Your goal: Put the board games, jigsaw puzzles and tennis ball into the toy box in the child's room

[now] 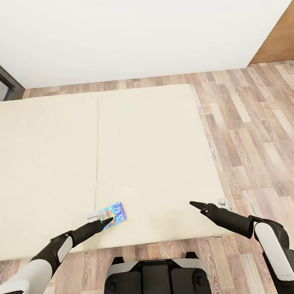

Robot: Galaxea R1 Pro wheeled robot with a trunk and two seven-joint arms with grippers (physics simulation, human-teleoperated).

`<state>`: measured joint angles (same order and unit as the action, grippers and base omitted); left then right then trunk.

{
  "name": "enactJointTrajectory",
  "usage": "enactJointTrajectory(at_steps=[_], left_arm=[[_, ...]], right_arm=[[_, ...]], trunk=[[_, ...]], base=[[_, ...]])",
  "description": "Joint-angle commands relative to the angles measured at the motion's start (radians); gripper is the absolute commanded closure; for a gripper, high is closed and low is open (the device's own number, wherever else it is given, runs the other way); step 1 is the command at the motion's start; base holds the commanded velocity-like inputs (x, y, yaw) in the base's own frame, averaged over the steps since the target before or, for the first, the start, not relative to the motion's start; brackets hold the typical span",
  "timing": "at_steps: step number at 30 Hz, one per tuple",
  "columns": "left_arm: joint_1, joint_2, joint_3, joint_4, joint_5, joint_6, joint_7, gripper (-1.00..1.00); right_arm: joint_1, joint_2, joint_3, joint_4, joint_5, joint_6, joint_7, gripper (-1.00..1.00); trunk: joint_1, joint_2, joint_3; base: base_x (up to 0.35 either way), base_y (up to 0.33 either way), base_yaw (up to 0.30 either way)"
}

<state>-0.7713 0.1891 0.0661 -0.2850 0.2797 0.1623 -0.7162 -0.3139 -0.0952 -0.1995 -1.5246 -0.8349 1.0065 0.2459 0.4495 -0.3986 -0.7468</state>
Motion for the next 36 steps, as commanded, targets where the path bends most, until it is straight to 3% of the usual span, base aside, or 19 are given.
enactJointTrajectory(at_steps=[1, 20, 27, 36], left_arm=[[0.000, 0.000, 0.007, 0.000, 0.003, 0.011, -0.005, -1.00], [0.000, 0.000, 0.006, -0.001, 0.003, 0.011, -0.007, -1.00], [0.000, 0.017, 0.007, -0.045, 0.002, 0.033, -0.001, -1.00], [-0.002, 0.018, 0.009, -0.082, 0.001, 0.092, 0.093, -1.00]], right_arm=[[-0.001, 0.000, -0.001, 0.000, 0.010, 0.004, 0.010, -1.00], [-0.001, 0.000, -0.001, 0.000, 0.010, 0.006, 0.010, -1.00], [-0.001, 0.000, -0.001, -0.002, 0.010, 0.006, 0.010, -1.00], [-0.001, 0.000, -0.001, -0.004, 0.010, 0.006, 0.010, -1.00]], trunk=[[0.001, -0.001, -0.001], [0.001, -0.001, -0.001], [0.001, -0.001, -0.001], [0.001, -0.001, -0.001]], base=[[0.000, -0.029, 0.000], [0.000, -0.019, 0.000], [0.000, 0.000, 0.000], [0.000, 0.000, 0.000]])
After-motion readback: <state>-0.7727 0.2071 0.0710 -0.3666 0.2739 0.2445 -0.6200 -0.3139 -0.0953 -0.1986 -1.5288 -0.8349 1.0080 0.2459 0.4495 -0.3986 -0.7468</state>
